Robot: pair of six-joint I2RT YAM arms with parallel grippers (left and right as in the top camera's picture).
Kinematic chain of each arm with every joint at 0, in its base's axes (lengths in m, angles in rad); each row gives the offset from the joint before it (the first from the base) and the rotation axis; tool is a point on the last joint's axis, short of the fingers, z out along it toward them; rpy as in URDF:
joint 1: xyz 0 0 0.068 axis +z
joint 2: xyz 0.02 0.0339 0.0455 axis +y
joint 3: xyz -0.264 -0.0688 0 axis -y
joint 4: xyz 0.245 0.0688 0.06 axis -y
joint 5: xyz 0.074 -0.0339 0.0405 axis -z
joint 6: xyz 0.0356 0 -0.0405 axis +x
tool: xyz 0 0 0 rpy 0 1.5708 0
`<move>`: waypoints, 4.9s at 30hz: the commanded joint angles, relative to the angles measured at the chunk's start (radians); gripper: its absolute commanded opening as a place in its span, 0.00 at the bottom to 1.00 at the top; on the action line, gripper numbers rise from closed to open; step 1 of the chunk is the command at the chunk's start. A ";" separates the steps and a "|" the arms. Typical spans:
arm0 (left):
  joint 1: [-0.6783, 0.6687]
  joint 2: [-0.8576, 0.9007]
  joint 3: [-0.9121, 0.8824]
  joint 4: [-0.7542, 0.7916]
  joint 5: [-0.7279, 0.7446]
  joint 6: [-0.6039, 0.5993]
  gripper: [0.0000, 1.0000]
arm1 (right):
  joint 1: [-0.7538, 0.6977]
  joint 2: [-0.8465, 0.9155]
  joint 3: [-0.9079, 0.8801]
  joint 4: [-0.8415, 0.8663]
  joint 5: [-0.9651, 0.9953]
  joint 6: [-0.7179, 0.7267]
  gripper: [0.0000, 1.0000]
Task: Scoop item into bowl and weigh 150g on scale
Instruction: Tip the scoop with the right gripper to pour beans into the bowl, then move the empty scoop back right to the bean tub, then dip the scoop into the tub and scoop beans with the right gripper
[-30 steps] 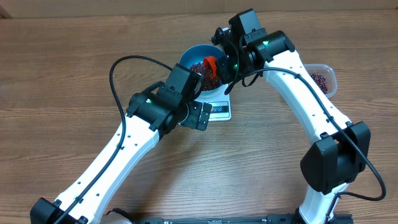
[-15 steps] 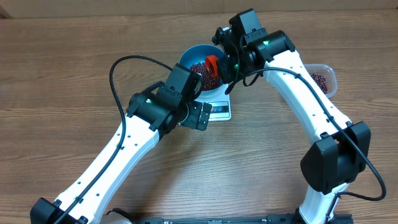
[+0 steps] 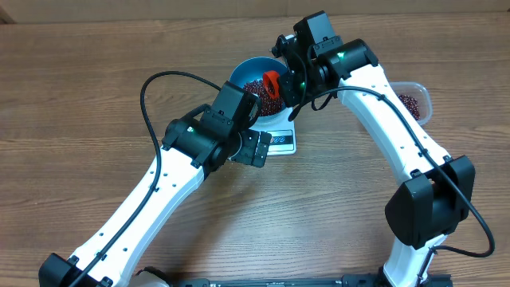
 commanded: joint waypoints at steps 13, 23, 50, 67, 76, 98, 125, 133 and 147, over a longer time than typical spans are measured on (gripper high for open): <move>0.001 -0.008 -0.006 0.002 -0.010 0.014 0.99 | 0.038 -0.034 0.034 0.013 0.146 -0.101 0.04; 0.001 -0.008 -0.006 0.002 -0.010 0.014 1.00 | 0.039 -0.034 0.034 0.008 0.145 -0.101 0.04; 0.001 -0.008 -0.006 0.002 -0.010 0.014 0.99 | 0.038 -0.034 0.034 0.049 0.125 0.000 0.03; 0.001 -0.008 -0.006 0.002 -0.010 0.014 0.99 | 0.030 -0.034 0.034 -0.002 -0.018 -0.112 0.04; 0.001 -0.008 -0.006 0.002 -0.010 0.014 0.99 | -0.029 -0.112 0.034 -0.001 -0.038 -0.056 0.04; 0.001 -0.008 -0.006 0.002 -0.010 0.014 0.99 | -0.481 -0.190 -0.150 -0.203 0.359 0.057 0.04; 0.001 -0.008 -0.006 0.002 -0.010 0.014 0.99 | -0.480 -0.099 -0.375 0.061 0.397 0.074 0.04; 0.001 -0.008 -0.006 0.002 -0.010 0.014 1.00 | -0.480 -0.098 -0.375 0.064 0.183 -0.001 0.04; 0.001 -0.008 -0.006 0.002 -0.010 0.014 1.00 | -0.497 -0.098 -0.374 0.064 -0.001 -0.009 0.04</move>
